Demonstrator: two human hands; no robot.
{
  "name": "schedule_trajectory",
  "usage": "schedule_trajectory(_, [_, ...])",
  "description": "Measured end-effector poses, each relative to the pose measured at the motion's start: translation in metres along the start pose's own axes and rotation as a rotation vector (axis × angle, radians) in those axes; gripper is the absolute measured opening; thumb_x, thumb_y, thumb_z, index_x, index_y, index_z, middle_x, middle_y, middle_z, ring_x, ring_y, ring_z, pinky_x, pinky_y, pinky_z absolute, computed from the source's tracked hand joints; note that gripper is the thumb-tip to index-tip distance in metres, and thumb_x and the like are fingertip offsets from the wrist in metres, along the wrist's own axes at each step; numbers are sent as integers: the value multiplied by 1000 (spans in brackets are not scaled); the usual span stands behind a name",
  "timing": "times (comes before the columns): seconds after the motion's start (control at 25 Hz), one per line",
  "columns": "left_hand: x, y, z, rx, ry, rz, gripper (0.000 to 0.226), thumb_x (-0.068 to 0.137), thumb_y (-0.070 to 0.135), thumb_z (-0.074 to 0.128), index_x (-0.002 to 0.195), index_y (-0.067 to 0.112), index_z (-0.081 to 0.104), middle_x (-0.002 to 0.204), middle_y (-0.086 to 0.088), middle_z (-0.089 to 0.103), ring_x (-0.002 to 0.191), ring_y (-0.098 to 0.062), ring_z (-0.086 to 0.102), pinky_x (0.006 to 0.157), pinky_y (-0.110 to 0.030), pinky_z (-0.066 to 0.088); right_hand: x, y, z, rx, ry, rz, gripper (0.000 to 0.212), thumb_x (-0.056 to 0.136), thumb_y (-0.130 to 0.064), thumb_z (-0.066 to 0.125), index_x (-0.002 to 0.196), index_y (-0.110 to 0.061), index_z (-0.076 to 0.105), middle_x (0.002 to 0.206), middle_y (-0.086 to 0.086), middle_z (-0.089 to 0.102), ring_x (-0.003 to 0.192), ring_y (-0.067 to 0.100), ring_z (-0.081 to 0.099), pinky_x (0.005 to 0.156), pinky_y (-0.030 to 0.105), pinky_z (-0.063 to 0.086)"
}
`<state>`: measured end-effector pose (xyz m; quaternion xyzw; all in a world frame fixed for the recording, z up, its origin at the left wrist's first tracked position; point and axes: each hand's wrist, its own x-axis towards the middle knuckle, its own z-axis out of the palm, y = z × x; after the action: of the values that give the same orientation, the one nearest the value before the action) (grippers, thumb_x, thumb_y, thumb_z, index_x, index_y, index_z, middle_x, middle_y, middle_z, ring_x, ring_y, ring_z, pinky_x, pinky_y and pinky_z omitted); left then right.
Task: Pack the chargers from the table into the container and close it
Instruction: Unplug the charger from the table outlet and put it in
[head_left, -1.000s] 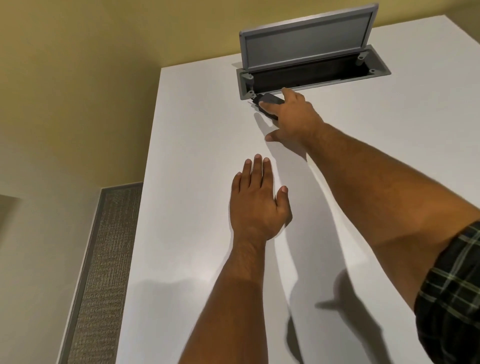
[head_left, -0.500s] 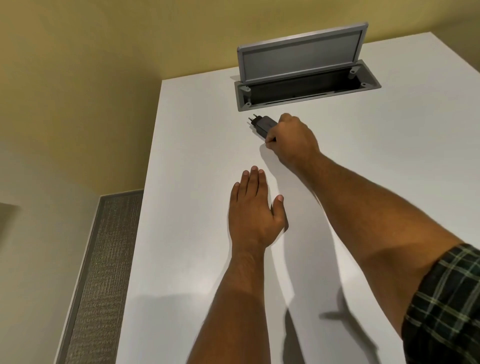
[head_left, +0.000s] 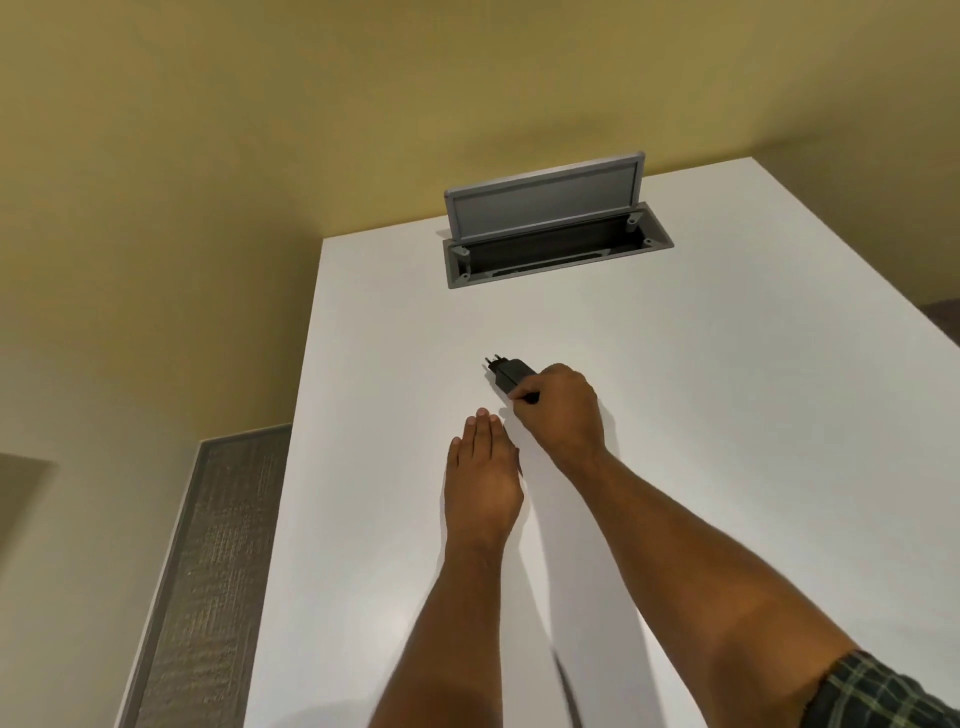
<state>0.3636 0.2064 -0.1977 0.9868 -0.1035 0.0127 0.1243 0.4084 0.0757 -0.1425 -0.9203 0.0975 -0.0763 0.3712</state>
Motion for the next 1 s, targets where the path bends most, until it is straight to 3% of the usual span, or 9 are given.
schedule_trajectory(0.16, [-44,9,-27,-24,-182,8,58,101,6,35,157,6,23,166,-10,19,154,-25,18,122,-36,20,-60,-1,-30,155,-2,134,16,79,-11,73,86,-24,79,94,-1,77,85,15,70,75,25,54])
schedule_trajectory(0.24, [-66,15,-43,-17,-253,-9,58,104,8,29,160,11,13,169,-1,5,156,-18,7,121,-30,22,-91,1,-47,230,-2,189,15,77,-9,74,79,-24,75,87,-4,76,82,13,69,73,27,56])
schedule_trajectory(0.44, [-137,35,-73,49,-413,-65,62,105,15,36,160,14,10,169,2,1,155,-17,11,113,-36,35,-169,6,-93,519,30,430,31,74,-14,83,92,-15,57,83,0,66,67,14,62,52,22,43])
schedule_trajectory(0.56, [-179,40,-83,128,-516,-19,70,101,20,44,160,10,7,169,-2,0,154,-20,13,112,-37,36,-207,11,-110,681,61,532,40,74,-15,83,102,-19,55,94,10,69,79,26,67,62,28,48])
schedule_trajectory(0.64, [-204,46,-95,150,-573,57,73,98,19,48,159,6,10,169,-6,5,154,-20,16,114,-37,34,-231,12,-121,800,31,567,46,75,-14,82,110,-22,54,98,15,69,88,32,69,78,38,57])
schedule_trajectory(0.76, [-236,60,-117,146,-499,105,69,94,15,49,157,5,22,166,-7,19,151,-21,24,112,-36,36,-260,7,-139,1028,-52,621,57,80,-2,77,127,-21,51,108,19,66,96,32,70,96,45,55])
schedule_trajectory(0.88, [-257,73,-134,157,-414,145,61,97,19,47,154,8,30,164,-5,26,148,-22,29,108,-37,38,-281,0,-160,1200,-195,638,62,80,11,70,133,-14,53,117,26,65,97,34,67,97,45,54])
schedule_trajectory(1.0, [-283,86,-151,135,-318,206,56,100,31,44,152,10,36,161,-6,33,145,-24,36,104,-39,40,-303,-7,-185,1170,-302,642,55,77,13,69,125,-8,55,107,28,67,88,36,67,92,46,57])
